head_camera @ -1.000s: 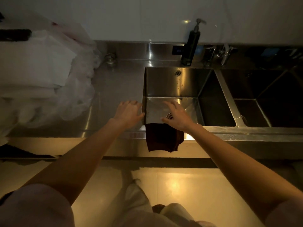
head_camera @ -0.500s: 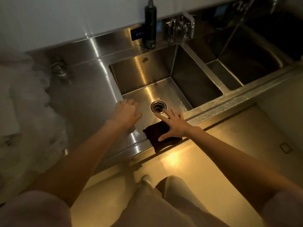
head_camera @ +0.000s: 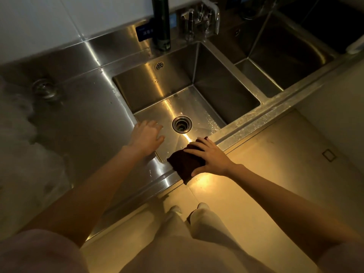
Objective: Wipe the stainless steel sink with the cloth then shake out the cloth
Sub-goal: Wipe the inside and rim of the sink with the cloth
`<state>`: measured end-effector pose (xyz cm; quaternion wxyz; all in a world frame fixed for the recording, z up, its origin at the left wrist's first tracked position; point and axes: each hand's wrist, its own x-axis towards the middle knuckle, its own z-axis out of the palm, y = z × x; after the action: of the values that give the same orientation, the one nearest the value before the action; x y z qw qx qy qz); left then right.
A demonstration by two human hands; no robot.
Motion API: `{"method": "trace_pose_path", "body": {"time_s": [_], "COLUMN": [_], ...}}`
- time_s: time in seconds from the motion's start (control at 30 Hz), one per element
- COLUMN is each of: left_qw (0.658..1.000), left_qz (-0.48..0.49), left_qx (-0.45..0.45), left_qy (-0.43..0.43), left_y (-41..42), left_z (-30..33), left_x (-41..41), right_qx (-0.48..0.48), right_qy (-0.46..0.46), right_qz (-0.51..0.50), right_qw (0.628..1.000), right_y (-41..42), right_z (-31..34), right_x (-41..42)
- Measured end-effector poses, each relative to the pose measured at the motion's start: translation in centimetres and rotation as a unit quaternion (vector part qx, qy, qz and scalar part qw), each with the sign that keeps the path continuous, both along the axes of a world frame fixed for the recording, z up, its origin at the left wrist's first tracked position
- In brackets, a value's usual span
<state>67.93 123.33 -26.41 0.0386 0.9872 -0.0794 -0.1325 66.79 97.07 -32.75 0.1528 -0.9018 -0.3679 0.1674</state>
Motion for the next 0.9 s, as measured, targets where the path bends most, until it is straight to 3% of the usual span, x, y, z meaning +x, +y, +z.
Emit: {"method": "trace_pose_path", "body": {"time_s": [0.17, 0.3, 0.53, 0.9], "left_qw": [1.000, 0.999, 0.999, 0.997], "left_qz": [-0.010, -0.021, -0.025, 0.024], "left_qx": [-0.007, -0.024, -0.022, -0.036], "left_qy": [0.001, -0.009, -0.026, -0.062], "left_y": [0.5, 0.6, 1.1, 2.2], "left_z": [-0.3, -0.2, -0.7, -1.9], "left_x": [0.0, 0.3, 0.1, 0.6], "right_qx": [0.026, 0.057, 0.060, 0.133], "right_qy": [-0.026, -0.105, -0.179, -0.149], "right_qz": [-0.020, -0.029, 0.010, -0.003], "right_qw": [0.999, 0.992, 0.982, 0.980], "right_y": [-0.4, -0.1, 0.4, 1.3], "right_z": [-0.6, -0.6, -0.3, 2.5], "right_x": [-1.7, -3.2, -3.6, -0.3]}}
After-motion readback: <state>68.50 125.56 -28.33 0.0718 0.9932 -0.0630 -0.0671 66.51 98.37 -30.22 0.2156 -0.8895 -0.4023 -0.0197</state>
